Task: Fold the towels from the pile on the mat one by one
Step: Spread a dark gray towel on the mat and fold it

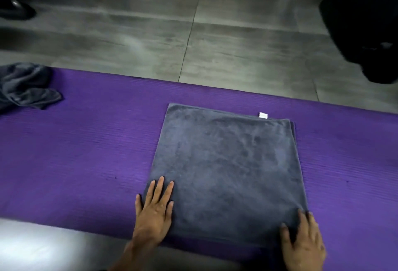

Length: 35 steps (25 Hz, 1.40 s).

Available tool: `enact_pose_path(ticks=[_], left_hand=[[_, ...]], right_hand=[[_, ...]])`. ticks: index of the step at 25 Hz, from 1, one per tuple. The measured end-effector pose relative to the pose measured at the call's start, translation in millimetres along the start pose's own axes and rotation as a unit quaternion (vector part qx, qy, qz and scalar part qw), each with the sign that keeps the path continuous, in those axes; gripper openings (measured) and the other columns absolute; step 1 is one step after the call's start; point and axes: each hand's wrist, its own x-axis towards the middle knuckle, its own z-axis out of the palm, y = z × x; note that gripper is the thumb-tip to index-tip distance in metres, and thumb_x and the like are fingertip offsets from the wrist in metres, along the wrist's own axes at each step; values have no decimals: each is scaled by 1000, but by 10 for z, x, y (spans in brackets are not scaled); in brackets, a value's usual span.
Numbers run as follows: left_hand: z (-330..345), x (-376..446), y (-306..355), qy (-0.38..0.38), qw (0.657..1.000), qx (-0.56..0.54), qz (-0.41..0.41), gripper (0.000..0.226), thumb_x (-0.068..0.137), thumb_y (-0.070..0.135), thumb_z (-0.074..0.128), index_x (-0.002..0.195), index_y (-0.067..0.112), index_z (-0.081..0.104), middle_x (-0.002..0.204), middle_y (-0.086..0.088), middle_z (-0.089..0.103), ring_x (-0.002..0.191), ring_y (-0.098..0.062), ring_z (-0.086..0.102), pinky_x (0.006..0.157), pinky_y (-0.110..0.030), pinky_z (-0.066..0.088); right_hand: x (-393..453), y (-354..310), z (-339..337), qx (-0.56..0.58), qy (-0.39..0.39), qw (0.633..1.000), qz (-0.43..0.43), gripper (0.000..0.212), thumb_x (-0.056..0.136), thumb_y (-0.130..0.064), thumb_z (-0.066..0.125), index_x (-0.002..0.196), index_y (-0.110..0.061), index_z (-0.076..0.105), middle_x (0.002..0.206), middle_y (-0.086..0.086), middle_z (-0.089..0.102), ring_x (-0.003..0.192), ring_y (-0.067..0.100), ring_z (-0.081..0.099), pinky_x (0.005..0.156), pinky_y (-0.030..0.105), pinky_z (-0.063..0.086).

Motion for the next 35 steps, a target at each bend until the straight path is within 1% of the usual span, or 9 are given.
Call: enact_pose_path(ticks=[5, 9, 11, 15, 20, 25, 30, 32, 35], left_hand=[[-65, -79, -64, 91, 977, -129, -147, 64, 78, 35, 73, 132, 7, 54, 129, -21, 57, 105, -43, 55, 87, -49, 50], [-16, -156, -85, 102, 892, -363, -250, 61, 69, 5, 85, 122, 6, 54, 113, -17, 65, 98, -28, 65, 85, -21, 47], [-11, -223, -175, 91, 836, -470, -268, 46, 66, 7, 87, 103, 8, 59, 97, -14, 67, 83, -20, 63, 68, -7, 48], [-378, -303, -335, -127, 774, -525, -329, 12, 81, 3, 73, 92, 1, 68, 80, -15, 72, 64, -23, 68, 49, -19, 53], [-994, -525, -400, -363, 749, -464, -303, 30, 76, 7, 72, 105, -2, 67, 87, -22, 71, 75, -31, 67, 66, -31, 50], [-1159, -186, -200, -249, 675, -589, -368, 20, 84, 18, 53, 99, 9, 63, 79, -20, 71, 63, -24, 72, 65, -35, 56], [-1044, 632, 122, -137, 641, -676, -337, 24, 100, 35, 41, 100, 17, 57, 103, -13, 68, 85, -20, 72, 89, -34, 46], [-957, 720, 263, -130, 701, -636, -296, 26, 100, 33, 42, 109, 15, 58, 111, -9, 63, 107, -24, 62, 97, -36, 40], [-626, 548, 193, -43, 971, -235, -27, 33, 78, 5, 71, 106, 17, 62, 111, -8, 58, 106, -33, 58, 91, -35, 46]], right_hand=[[279, -3, -260, 218, -62, 946, 234, 93, 43, -53, 77, 120, -2, 62, 108, 22, 65, 98, 36, 62, 88, 35, 50], [277, -23, -402, 318, -127, 895, 286, 33, 69, -20, 87, 93, -3, 71, 87, 16, 71, 93, 33, 67, 86, 45, 53], [204, 51, -467, 407, -172, 847, 297, 38, 63, -18, 85, 96, -4, 70, 89, 15, 74, 83, 31, 71, 75, 42, 59], [69, 196, -650, 459, -270, 775, 340, 30, 80, -12, 71, 106, -1, 64, 90, 17, 75, 76, 34, 74, 59, 37, 61], [-81, 419, -1094, 387, -384, 779, 308, 41, 81, -17, 69, 116, 3, 65, 103, 27, 71, 90, 40, 71, 80, 46, 56], [183, 47, -1268, 488, -315, 738, 343, 20, 77, -17, 71, 94, -5, 71, 78, 24, 71, 60, 31, 71, 55, 37, 60], [961, -427, -896, 596, -222, 682, 361, 26, 92, -32, 54, 110, -13, 57, 90, 16, 75, 78, 27, 74, 64, 36, 62], [1016, -476, -758, 608, -195, 710, 296, 30, 100, -34, 47, 119, -13, 55, 101, 10, 71, 93, 26, 69, 78, 34, 57], [764, -371, -552, 293, -62, 953, -55, 28, 87, -11, 66, 114, -18, 61, 102, -3, 66, 95, 22, 61, 82, 26, 48]])
